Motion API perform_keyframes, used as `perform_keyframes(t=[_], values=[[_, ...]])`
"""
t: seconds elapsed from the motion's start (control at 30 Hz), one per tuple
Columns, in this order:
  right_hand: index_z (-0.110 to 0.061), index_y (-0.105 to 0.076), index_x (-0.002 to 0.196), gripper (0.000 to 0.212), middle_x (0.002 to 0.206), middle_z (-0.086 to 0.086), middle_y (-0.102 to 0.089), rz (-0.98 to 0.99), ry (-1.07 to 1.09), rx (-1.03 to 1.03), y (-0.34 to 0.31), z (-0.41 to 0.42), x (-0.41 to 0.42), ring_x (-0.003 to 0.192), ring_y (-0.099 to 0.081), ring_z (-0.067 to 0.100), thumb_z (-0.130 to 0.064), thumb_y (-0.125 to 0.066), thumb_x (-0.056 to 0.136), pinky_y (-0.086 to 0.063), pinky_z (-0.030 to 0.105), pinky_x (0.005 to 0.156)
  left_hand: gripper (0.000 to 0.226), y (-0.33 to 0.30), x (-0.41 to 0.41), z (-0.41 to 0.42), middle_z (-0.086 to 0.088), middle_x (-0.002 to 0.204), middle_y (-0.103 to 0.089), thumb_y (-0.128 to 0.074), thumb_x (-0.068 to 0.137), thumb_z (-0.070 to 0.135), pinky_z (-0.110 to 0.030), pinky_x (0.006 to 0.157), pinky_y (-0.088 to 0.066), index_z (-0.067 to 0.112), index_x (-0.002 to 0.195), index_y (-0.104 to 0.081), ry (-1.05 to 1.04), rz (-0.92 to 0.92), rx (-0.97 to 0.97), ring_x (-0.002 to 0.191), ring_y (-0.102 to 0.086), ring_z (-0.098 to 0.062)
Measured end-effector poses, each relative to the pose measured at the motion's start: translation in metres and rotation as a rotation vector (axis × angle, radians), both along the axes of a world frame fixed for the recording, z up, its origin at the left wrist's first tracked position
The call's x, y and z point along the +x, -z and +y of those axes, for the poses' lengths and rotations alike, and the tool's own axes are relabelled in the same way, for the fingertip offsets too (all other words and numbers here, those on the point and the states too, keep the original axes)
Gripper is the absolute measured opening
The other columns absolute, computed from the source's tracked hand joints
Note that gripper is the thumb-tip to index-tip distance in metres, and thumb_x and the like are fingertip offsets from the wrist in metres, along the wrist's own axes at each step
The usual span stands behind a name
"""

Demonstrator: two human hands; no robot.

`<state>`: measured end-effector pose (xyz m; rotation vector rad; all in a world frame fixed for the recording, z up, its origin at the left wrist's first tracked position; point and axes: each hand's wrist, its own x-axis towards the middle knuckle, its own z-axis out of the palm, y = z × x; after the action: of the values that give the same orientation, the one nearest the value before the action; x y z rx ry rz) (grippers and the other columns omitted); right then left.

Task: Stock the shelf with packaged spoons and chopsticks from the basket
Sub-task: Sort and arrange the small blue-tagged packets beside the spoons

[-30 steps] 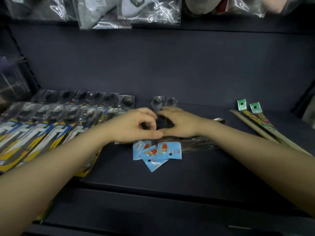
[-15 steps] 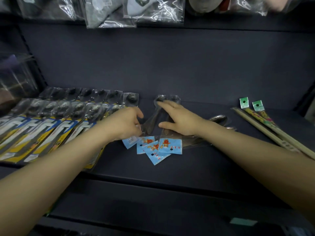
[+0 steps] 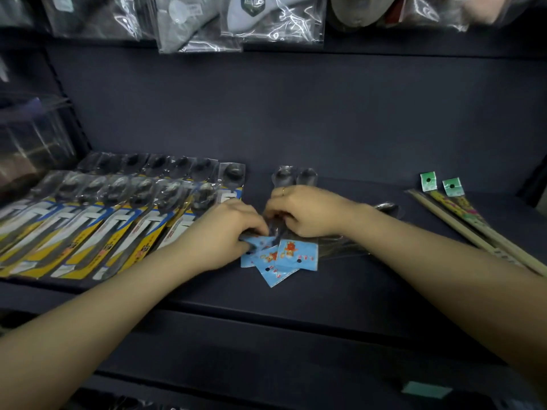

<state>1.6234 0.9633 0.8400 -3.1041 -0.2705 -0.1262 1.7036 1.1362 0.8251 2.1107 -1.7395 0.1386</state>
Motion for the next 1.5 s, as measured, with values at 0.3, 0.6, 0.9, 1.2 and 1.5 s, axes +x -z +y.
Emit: perform_keyframes(t=[0.3,0.6,0.9,1.2,1.5], values=[[-0.013,-0.065,0.111,0.025,0.097,-0.009,-0.058,0.08,0.168,0.36,-0.02,-0.02,-0.051,0.086,-0.054,0.003,-0.019,-0.063,0.087,-0.042,0.014,0.082,0.019,-0.018,0.005,-0.007,0.012,0.134,-0.05,-0.04,0.082,0.038,-0.028,0.107,-0.033,0.034,0.085,-0.059,0.002,0.392,0.341,0.123,-0.045,-0.004],[-0.013,-0.069,0.094,0.02,0.079,-0.01,-0.057,0.047,0.172,0.281,-0.01,-0.014,-0.052,0.079,-0.054,0.008,-0.028,-0.056,0.09,-0.042,0.023,0.077,0.042,-0.015,0.012,-0.021,0.002,0.141,-0.042,-0.059,0.086,0.024,-0.016,0.103,-0.03,0.019,0.127,-0.049,0.055,0.092,0.318,0.126,-0.043,-0.013],[-0.018,-0.049,0.134,0.054,0.146,0.0,-0.041,0.245,-0.023,0.081,-0.015,-0.006,0.0,0.132,-0.04,0.016,0.002,-0.05,0.085,-0.029,0.022,0.108,0.05,-0.014,0.017,-0.025,-0.004,0.111,-0.061,-0.072,0.075,0.032,-0.023,0.082,-0.043,0.012,0.114,-0.049,-0.131,0.118,0.196,0.1,-0.057,-0.017],[-0.02,-0.056,0.116,0.028,0.117,-0.001,-0.058,-0.058,-0.159,-0.428,-0.014,-0.004,0.009,0.107,-0.054,0.021,-0.019,-0.047,0.09,-0.038,0.031,0.065,0.034,-0.013,0.008,-0.013,0.003,0.081,-0.064,-0.074,0.072,0.03,-0.021,0.068,-0.048,0.015,0.096,-0.056,-0.223,0.417,0.008,0.068,-0.056,-0.009],[-0.013,-0.058,0.106,0.018,0.106,0.002,-0.063,-0.216,-0.034,-0.084,-0.005,-0.016,0.005,0.097,-0.06,0.022,-0.02,-0.049,0.091,-0.05,0.044,0.075,0.044,-0.018,-0.006,-0.036,-0.012,0.09,-0.066,-0.065,0.082,0.025,-0.021,0.063,-0.057,0.005,0.116,-0.047,-0.35,1.057,-0.096,0.072,-0.066,-0.014]])
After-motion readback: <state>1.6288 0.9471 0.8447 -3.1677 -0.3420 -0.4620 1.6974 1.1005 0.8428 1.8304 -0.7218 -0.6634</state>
